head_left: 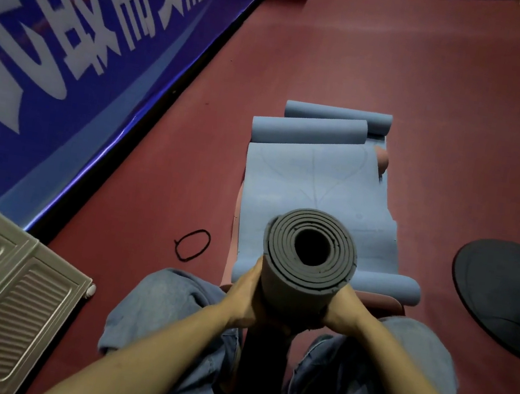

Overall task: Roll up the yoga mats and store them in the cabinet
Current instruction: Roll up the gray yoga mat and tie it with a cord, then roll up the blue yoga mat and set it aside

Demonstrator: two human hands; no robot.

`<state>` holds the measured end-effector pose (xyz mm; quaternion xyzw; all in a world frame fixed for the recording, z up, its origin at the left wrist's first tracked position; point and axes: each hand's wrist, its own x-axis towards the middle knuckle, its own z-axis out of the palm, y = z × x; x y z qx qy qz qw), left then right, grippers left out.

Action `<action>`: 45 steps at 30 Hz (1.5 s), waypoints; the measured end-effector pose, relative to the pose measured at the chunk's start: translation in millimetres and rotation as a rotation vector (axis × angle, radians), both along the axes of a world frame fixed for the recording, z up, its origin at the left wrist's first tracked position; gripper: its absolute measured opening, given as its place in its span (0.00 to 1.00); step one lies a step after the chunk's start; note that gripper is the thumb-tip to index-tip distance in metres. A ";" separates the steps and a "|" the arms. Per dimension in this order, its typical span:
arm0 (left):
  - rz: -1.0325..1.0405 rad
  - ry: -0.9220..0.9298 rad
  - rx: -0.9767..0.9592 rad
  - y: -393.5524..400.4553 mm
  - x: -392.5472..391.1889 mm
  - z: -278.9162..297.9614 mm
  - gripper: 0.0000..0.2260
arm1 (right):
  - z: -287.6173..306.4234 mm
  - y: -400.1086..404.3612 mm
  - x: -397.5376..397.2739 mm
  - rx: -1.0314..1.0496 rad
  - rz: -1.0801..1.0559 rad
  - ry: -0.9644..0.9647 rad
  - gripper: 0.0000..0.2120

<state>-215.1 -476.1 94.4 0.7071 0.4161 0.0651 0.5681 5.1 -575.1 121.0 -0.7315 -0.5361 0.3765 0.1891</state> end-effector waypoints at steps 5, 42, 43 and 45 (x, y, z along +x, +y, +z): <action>0.186 -0.087 0.419 3.3 8.7 47.1 0.53 | 17.6 2.4 -2.2 0.251 -0.293 0.464 0.25; 0.084 1.172 0.608 85.3 -168.1 108.2 0.21 | -11.0 33.9 -34.8 -0.059 -0.084 0.283 0.36; 0.068 1.130 0.621 87.7 -150.3 110.4 0.21 | -16.5 35.5 -30.6 -0.090 -0.061 0.210 0.32; 0.026 1.044 0.650 90.6 -112.3 114.2 0.22 | -28.1 39.4 -19.2 -0.158 -0.003 0.056 0.25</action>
